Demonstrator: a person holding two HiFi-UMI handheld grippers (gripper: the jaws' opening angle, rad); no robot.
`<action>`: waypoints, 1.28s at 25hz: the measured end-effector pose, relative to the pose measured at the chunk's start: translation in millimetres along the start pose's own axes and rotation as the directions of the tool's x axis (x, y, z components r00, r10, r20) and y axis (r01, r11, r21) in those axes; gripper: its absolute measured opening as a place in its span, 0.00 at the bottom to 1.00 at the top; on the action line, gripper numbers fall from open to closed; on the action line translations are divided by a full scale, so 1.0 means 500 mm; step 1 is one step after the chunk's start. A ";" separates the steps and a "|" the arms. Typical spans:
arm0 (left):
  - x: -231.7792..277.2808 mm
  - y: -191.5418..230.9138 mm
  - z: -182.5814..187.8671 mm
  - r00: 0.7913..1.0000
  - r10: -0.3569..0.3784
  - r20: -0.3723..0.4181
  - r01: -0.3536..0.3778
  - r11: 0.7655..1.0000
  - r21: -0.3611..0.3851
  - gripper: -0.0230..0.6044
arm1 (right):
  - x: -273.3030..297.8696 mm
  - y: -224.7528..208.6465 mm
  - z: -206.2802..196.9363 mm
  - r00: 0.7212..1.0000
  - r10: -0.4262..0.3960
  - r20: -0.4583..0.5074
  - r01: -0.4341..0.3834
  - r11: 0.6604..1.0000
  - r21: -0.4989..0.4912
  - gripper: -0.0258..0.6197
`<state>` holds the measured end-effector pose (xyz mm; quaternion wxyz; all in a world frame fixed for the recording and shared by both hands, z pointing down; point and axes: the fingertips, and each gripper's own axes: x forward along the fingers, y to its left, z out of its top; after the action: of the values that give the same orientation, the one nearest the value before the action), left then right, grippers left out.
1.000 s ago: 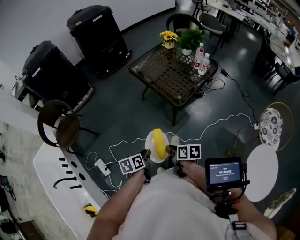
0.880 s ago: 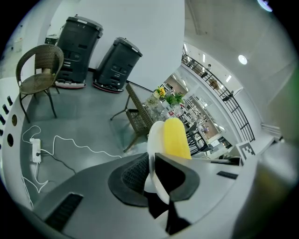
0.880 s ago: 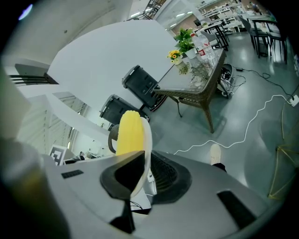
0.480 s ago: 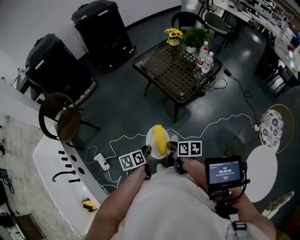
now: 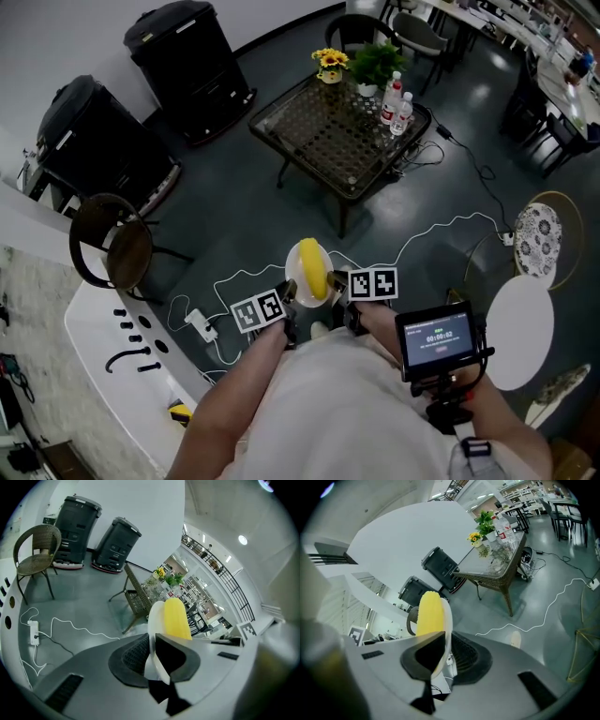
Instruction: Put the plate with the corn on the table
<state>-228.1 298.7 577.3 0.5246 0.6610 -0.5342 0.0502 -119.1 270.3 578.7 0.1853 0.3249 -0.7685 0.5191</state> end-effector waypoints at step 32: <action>0.162 -0.031 0.163 0.999 -0.010 -0.046 0.010 1.000 -0.004 0.11 | 0.065 -0.067 0.207 1.000 -0.018 -0.007 0.018 1.000 0.026 0.11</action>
<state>-222.5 182.9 582.0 0.5383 0.6612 -0.5189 0.0617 -113.8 157.0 581.0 0.1885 0.3323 -0.7581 0.5285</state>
